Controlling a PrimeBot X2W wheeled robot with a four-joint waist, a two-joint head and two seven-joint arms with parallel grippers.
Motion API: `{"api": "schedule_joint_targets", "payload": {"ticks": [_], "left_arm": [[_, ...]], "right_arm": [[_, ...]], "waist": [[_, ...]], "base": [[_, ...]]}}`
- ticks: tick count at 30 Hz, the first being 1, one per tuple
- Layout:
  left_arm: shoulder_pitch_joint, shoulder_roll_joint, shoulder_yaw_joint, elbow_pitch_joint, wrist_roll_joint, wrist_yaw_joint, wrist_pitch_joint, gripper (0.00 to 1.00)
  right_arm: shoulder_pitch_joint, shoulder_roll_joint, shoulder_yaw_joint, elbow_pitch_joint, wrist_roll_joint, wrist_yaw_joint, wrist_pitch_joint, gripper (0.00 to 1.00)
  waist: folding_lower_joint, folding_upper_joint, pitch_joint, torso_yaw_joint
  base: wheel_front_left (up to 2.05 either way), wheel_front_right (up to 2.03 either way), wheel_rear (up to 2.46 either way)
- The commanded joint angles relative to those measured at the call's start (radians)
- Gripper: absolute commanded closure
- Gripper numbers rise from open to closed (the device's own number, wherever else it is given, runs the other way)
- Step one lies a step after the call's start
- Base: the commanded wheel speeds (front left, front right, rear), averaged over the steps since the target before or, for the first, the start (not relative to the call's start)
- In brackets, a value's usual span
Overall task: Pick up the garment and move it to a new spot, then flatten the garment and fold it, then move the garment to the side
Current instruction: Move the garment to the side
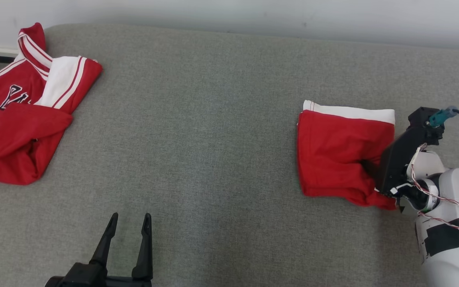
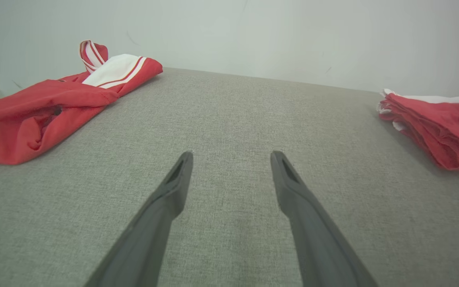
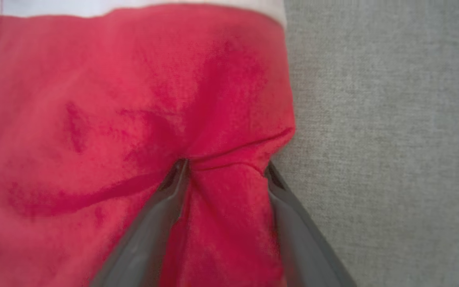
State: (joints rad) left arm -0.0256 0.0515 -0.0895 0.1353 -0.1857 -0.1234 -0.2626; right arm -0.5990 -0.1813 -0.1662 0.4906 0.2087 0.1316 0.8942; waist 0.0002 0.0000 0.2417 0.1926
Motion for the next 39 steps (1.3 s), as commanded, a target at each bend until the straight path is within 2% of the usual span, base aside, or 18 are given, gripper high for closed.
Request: {"api": "schedule_joint_targets", "payload": {"ticks": [1, 2, 8, 16, 22, 31, 38, 39], "left_arm": [[-0.008, -0.002, 0.002, 0.001, 0.003, -0.002, -0.003, 0.00], [-0.009, -0.002, 0.003, 0.001, 0.009, -0.002, -0.003, 0.00], [-0.008, -0.001, 0.004, -0.017, 0.033, -0.005, -0.003, 0.00], [-0.046, 0.035, -0.012, -0.070, 0.063, -0.006, -0.003, 0.00], [-0.104, 0.092, -0.061, -0.143, 0.081, -0.007, -0.003, 0.00], [-0.144, 0.157, -0.111, -0.241, 0.094, -0.007, -0.003, 0.00], [-0.137, 0.172, -0.104, -0.260, 0.086, -0.003, -0.003, 0.00], [-0.138, 0.172, -0.103, -0.259, 0.085, -0.001, -0.003, 0.00]], "right_arm": [[0.019, 0.013, 0.020, 0.026, -0.008, -0.002, 0.007, 0.67], [0.022, 0.011, 0.034, 0.029, -0.008, -0.002, -0.001, 1.00], [0.030, -0.056, 0.123, 0.023, -0.005, -0.003, -0.057, 1.00], [0.004, -0.223, 0.248, -0.007, -0.043, -0.002, -0.158, 1.00], [-0.054, -0.376, 0.302, 0.034, -0.094, -0.002, -0.308, 1.00], [-0.142, -0.498, 0.212, 0.133, -0.175, -0.002, -0.576, 1.00], [-0.150, -0.518, 0.104, 0.139, -0.283, -0.002, -0.695, 1.00], [-0.147, -0.512, 0.088, 0.134, -0.298, -0.002, -0.714, 0.50]], "waist": [[-0.0002, 0.0000, 0.011, 0.003], [-0.0002, 0.0000, 0.010, -0.005], [-0.0002, 0.0000, 0.009, -0.103], [-0.0002, 0.0000, 0.084, -0.278], [-0.0002, 0.0000, 0.189, -0.342], [-0.0002, 0.0000, 0.318, -0.343], [-0.0002, 0.0000, 0.331, -0.349], [-0.0002, 0.0000, 0.331, -0.350]], "base": [[0.00, 0.00, 0.00], [0.00, 0.00, 0.00], [0.00, 0.00, 0.00], [0.00, 0.00, 0.00], [0.00, 0.00, 0.00], [0.00, 0.00, 0.00], [0.00, 0.00, 0.00], [0.00, 0.00, 0.00]]}}
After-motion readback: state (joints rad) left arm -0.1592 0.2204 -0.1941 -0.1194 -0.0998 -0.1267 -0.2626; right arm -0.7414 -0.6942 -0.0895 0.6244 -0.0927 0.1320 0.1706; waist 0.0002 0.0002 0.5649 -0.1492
